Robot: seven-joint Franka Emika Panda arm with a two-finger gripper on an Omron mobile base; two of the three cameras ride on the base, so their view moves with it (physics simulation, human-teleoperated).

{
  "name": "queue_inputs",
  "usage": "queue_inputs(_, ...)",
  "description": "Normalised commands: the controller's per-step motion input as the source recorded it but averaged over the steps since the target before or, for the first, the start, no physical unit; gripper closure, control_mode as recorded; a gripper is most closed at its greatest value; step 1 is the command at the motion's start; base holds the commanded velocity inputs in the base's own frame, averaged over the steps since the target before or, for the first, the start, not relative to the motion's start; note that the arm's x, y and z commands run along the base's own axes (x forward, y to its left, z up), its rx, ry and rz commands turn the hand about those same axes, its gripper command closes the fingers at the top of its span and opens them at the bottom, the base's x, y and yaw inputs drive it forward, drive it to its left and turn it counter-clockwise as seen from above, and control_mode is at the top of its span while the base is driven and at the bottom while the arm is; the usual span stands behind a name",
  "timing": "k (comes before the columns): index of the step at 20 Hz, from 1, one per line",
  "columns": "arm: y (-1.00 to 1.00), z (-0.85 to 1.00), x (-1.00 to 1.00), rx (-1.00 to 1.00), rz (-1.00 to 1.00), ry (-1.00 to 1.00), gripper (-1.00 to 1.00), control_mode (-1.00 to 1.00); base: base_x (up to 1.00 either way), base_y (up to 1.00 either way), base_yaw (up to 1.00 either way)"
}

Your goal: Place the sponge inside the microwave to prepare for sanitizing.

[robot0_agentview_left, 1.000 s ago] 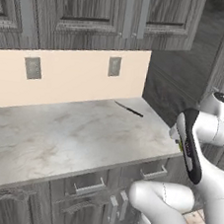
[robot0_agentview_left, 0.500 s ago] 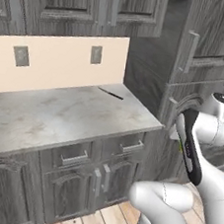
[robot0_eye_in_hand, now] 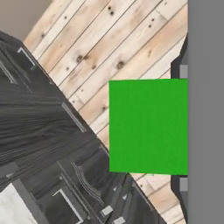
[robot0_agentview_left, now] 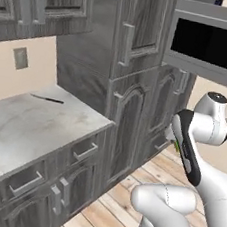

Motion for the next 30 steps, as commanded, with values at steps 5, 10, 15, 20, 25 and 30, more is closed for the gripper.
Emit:
queue_inputs(5,0.00,0.00,0.00,0.00,0.00,0.00,1.00,1.00,-0.02,0.01,-0.62)
queue_inputs(10,0.00,0.00,0.00,0.00,0.00,0.00,1.00,1.00,0.00,0.02,-0.57)
queue_inputs(15,0.00,0.00,0.00,0.00,0.00,0.00,1.00,1.00,0.05,0.00,-0.47)
queue_inputs(20,0.00,0.00,0.00,0.00,0.00,0.00,1.00,1.00,0.25,0.00,-0.41)
queue_inputs(25,0.00,0.00,0.00,0.00,0.00,0.00,1.00,1.00,0.50,-0.06,-0.21)
queue_inputs(30,0.00,0.00,0.00,0.00,0.00,0.00,1.00,1.00,0.69,-0.15,-0.12)
